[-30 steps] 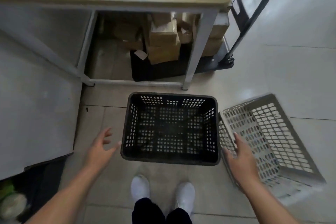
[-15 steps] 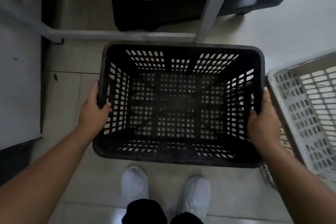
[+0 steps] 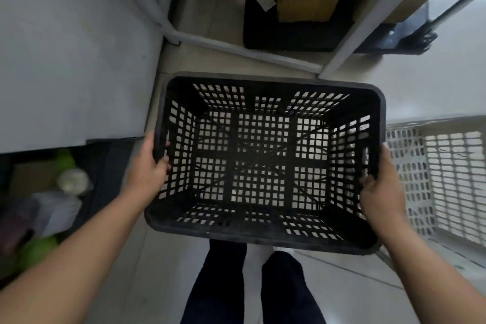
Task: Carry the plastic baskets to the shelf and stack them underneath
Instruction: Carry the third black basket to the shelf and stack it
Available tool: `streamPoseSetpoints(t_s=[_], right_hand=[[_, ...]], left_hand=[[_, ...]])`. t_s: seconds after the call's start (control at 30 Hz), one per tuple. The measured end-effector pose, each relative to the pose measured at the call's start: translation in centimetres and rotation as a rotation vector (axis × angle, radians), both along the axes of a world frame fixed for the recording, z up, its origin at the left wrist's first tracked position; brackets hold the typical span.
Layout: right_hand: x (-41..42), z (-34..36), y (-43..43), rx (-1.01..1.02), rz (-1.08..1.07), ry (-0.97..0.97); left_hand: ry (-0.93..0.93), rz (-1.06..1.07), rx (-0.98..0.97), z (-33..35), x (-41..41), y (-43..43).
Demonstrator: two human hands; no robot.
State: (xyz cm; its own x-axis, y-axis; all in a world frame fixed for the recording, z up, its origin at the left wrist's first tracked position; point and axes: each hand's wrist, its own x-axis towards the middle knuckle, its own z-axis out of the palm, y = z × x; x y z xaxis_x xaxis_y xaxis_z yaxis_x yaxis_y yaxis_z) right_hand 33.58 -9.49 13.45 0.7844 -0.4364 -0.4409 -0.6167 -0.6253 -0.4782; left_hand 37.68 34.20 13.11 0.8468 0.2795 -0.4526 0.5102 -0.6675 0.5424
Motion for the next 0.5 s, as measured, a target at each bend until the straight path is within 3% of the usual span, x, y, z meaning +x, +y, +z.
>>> streamPoseSetpoints(t_s=[0.2,0.5], right_hand=[[0.6,14.4,5.8,0.050,0.261,-0.037],[-3.0,34.7,21.3,0.102,0.762,-0.155]], left_hand=[[-0.044,0.277,0.073,13.6,-9.8,6.0],[-0.221,0.781,0.103,30.8,-32.2,13.4]])
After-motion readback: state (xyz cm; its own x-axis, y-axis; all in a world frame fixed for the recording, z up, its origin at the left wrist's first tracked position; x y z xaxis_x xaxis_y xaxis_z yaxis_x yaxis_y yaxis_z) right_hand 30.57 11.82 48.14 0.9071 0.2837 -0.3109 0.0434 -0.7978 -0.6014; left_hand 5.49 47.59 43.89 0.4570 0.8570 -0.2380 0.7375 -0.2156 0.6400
